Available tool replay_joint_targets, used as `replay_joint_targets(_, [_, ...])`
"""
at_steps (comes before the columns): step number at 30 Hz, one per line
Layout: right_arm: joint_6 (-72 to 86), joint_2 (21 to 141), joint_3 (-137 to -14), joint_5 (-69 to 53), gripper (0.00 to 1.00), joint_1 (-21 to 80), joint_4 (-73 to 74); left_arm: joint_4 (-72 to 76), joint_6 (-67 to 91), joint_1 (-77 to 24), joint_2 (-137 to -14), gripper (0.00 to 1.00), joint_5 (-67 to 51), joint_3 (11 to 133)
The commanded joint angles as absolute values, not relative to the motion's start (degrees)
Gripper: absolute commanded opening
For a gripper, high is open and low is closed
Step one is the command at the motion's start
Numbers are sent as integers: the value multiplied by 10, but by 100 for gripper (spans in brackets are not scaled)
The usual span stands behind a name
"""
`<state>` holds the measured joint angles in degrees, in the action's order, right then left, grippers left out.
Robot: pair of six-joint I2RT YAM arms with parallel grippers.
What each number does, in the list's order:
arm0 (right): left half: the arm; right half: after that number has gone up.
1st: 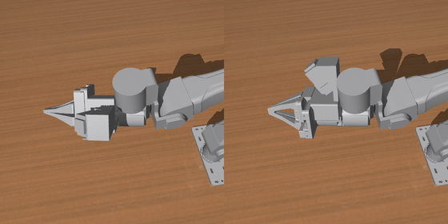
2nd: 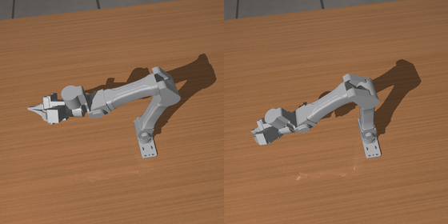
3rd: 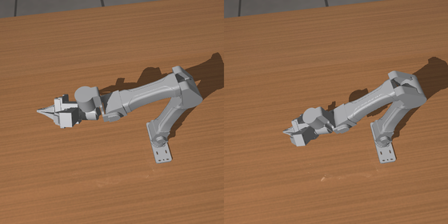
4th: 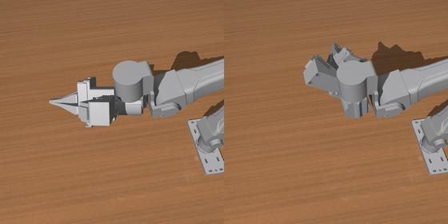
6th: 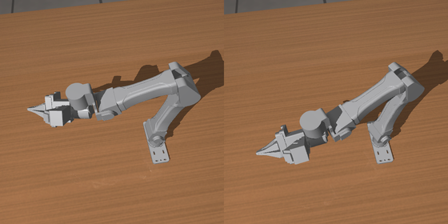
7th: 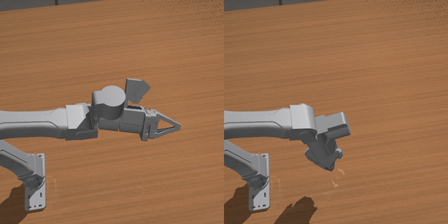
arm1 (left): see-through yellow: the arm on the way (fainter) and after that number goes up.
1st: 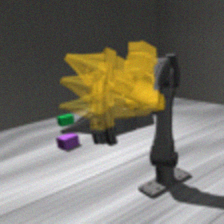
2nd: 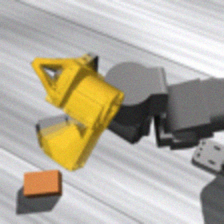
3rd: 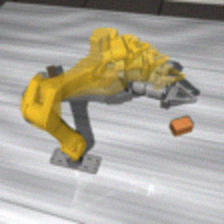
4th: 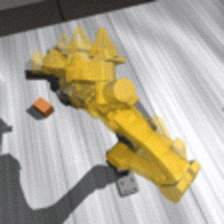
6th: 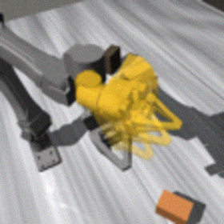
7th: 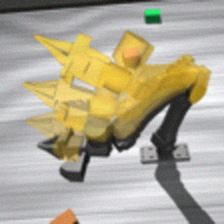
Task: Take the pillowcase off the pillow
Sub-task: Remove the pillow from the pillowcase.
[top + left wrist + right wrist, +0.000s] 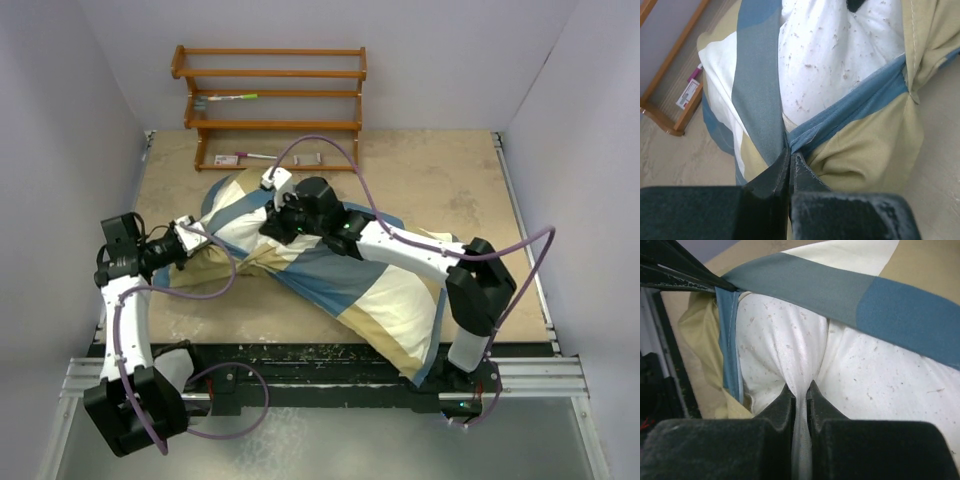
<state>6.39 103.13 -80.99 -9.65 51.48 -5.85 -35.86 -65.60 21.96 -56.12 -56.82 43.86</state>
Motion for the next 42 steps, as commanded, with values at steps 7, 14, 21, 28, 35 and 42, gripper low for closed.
replay_joint_targets(7, [280,909,-724,-177,0,411,-257,-305,-679,235,-530,0,-461,374])
replay_joint_targets(14, [424,851,-654,-196,0,335,-412,-268,-682,246,-537,0,-405,329])
replay_joint_targets(21, [496,821,-598,-151,0,319,-508,-299,-700,251,-569,0,-402,329])
replay_joint_targets(28, [522,817,-594,-115,0,322,-582,-314,-698,255,-557,0,-416,329])
replay_joint_targets(35, [420,830,-637,-120,0,351,-473,-472,-475,260,-573,53,-688,616])
replay_joint_targets(42, [382,847,-637,-105,0,386,-453,-260,-254,210,-561,86,-696,696])
